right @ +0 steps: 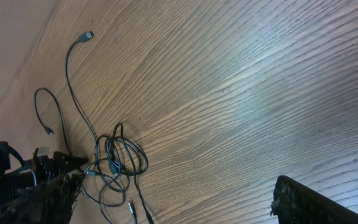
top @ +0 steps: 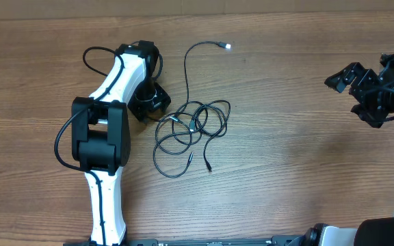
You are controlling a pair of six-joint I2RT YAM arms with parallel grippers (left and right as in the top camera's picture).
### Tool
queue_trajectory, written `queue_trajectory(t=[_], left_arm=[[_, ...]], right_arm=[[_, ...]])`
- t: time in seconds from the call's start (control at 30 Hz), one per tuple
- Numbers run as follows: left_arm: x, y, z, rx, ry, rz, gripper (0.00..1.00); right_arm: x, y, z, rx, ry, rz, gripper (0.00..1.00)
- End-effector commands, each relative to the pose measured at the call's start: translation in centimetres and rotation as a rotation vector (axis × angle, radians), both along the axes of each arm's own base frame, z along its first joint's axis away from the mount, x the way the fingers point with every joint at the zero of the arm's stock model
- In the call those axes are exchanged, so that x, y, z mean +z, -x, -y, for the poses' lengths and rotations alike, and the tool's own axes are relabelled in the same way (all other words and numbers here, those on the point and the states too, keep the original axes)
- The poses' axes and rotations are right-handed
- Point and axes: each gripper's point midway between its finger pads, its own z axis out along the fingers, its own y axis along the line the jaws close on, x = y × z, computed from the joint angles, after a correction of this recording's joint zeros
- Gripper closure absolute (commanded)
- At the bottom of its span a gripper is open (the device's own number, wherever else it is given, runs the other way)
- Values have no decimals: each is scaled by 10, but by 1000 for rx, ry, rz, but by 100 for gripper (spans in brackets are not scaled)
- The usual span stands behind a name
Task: Untangle cables
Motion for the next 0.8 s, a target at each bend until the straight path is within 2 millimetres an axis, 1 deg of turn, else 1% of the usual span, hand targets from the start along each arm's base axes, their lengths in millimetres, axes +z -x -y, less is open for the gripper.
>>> queue_trajectory(t=[0.0,0.17,0.23,0.3,0.33,0.37,0.5,0.57,0.7,0.77], left_arm=[[-6,10,-15,47,-77,-23,33],[-21,14,-21,52,-91,-20,34],[-27,12,-25,51,-101,-6,36],[-35,12,-28,59,-102,6,43],[-39,12,-27,62,-90,12,44],[-44,12,-29,63,-82,19,44],[-54,15,-32,56,-56,22,44],[-57,20,-35,63,-52,7,51],[-60,25,-39,73,-55,-9,58],[-60,25,-40,75,-54,-10,66]], right_arm=[[3,0,-2,10,3,17,0],[3,1,-2,10,2,14,0],[3,1,-2,10,2,14,0],[3,1,-2,10,2,14,0],[3,1,-2,10,2,14,0],[3,1,-2,10,2,14,0],[3,1,-2,10,2,14,0],[3,1,-2,10,2,14,0],[3,1,-2,9,2,14,0],[3,1,-2,9,1,14,0]])
